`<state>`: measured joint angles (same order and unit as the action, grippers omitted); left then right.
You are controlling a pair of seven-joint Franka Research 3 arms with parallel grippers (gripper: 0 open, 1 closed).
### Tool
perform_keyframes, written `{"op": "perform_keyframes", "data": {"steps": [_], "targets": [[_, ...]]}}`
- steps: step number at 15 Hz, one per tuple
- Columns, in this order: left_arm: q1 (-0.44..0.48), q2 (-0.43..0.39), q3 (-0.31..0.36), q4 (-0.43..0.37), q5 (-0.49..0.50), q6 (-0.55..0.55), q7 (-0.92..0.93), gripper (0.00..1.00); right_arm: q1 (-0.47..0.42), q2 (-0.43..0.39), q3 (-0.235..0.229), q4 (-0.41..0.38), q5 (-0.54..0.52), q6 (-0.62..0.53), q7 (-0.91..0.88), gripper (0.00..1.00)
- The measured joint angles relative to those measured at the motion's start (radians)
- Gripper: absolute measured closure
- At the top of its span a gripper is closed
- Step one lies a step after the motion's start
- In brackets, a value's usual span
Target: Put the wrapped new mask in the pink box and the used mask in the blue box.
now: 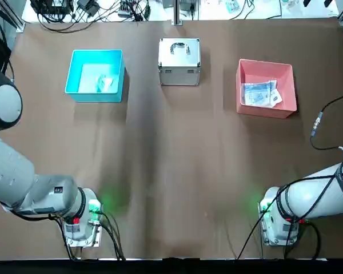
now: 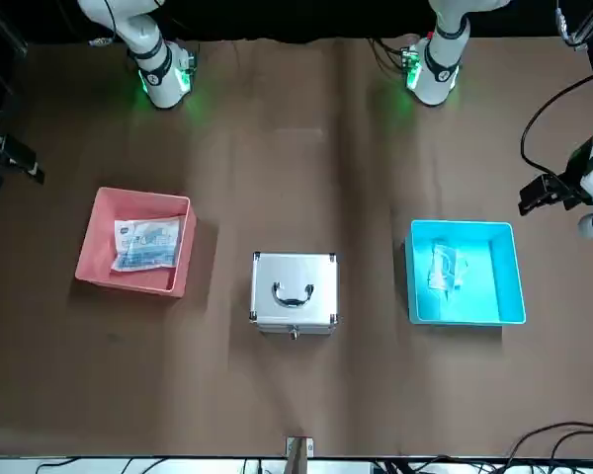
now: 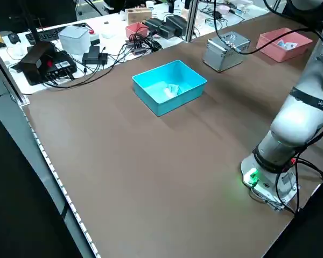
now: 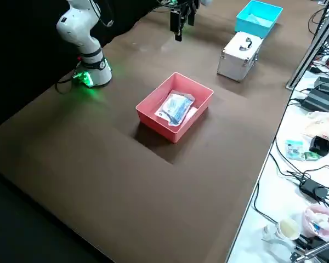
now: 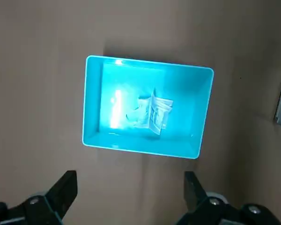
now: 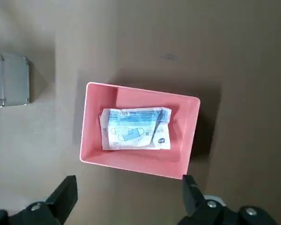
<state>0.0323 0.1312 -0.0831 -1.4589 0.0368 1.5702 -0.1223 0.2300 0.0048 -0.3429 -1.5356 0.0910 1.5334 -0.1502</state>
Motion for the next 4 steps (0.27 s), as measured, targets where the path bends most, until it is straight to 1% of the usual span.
{"op": "perform_keyframes", "data": {"steps": [2,4], "targets": [[0.000,0.001,0.001,0.000,0.000,0.000,-0.001,0.00,0.000,-0.010,-0.001,-0.007,-0.001,0.000,0.000,0.01],[0.000,0.001,0.002,0.000,0.000,0.001,-0.001,0.00,0.001,-0.012,0.000,-0.011,-0.027,-0.002,0.000,0.01]]}}
